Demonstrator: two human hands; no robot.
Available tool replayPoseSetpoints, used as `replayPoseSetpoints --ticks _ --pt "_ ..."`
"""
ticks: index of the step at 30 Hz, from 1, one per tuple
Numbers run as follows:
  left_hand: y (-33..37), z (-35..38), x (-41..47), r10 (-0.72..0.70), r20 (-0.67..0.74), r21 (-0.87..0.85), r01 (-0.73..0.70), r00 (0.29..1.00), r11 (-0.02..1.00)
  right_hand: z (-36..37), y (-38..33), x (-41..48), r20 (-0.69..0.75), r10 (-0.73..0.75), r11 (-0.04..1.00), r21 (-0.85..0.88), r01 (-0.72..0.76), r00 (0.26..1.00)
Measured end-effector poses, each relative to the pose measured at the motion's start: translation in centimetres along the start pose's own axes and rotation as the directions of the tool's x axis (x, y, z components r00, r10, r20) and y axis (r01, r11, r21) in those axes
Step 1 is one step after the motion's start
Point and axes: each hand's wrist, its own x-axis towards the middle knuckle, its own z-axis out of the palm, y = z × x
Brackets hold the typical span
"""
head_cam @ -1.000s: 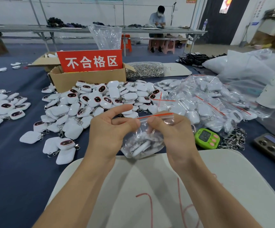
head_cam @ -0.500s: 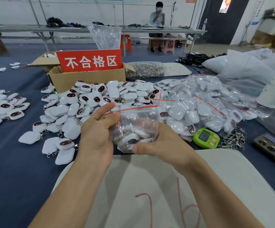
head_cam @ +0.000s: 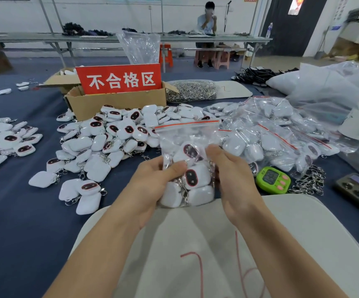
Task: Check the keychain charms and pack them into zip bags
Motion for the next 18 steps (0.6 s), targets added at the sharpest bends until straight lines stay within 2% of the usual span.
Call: replayPoseSetpoints --ticks 2,3,5,6,7,8,10,11,12,13,15,16,18 --pt "-0.2 -0.2 0.3 0.010 -0.107 -0.070 -0.017 0.994 0.997 -0.1 -0.2 -0.1 -0.015 0.010 0.999 -0.046 -0.011 1.000" --pt "-0.4 -0.3 0.5 0.023 -0.169 -0.085 -0.038 0.985 0.996 -0.1 -0.2 -0.1 -0.045 -0.035 0.994 -0.109 0.030 0.998" --pt "-0.9 -0.3 0.9 0.111 -0.321 -0.021 -0.124 0.940 0.992 0.0 -0.1 -0.5 -0.040 -0.173 0.949 -0.274 0.156 0.984" --pt "-0.9 -0.2 1.0 0.176 -0.366 0.042 -0.172 0.914 0.984 0.5 -0.1 -1.1 0.022 -0.206 0.926 -0.318 0.202 0.978" --pt "-1.0 -0.1 1.0 0.229 -0.352 0.072 -0.218 0.908 0.973 0.8 0.0 -1.5 0.106 -0.204 0.916 -0.329 0.228 0.973" --pt "-0.9 0.2 0.8 0.240 -0.289 0.030 -0.242 0.927 0.970 1.2 0.0 -1.9 0.192 -0.191 0.919 -0.310 0.244 0.963" --pt "-0.4 0.3 0.5 0.176 -0.097 -0.163 -0.190 0.980 0.968 1.4 0.0 -2.0 0.297 -0.214 0.927 -0.239 0.290 0.930" --pt "-0.2 0.2 0.4 0.155 -0.043 -0.218 -0.160 0.987 0.963 1.2 0.1 -1.7 0.271 -0.220 0.946 -0.173 0.273 0.937" --pt "-0.1 0.0 0.5 0.148 -0.036 -0.220 -0.153 0.988 0.964 0.8 -0.1 -1.4 0.191 -0.161 0.980 -0.084 0.179 0.968" --pt "-0.1 -0.3 0.7 0.165 -0.068 -0.157 -0.174 0.984 0.972 0.5 -0.3 -1.1 0.137 -0.027 0.999 0.042 0.022 0.990" --pt "-0.2 -0.3 0.8 0.188 -0.126 0.047 -0.184 0.974 0.982 -0.1 -0.4 -0.8 0.181 0.168 0.945 0.250 -0.211 0.969" --pt "-0.2 -0.1 0.7 0.150 -0.096 0.089 -0.141 0.984 0.986 -0.1 -0.4 -0.7 0.215 0.205 0.924 0.280 -0.262 0.955" --pt "-0.4 0.6 0.3 -0.003 0.049 0.006 0.002 0.999 1.000 0.2 -0.3 -0.7 0.202 0.230 0.940 0.206 -0.271 0.952"
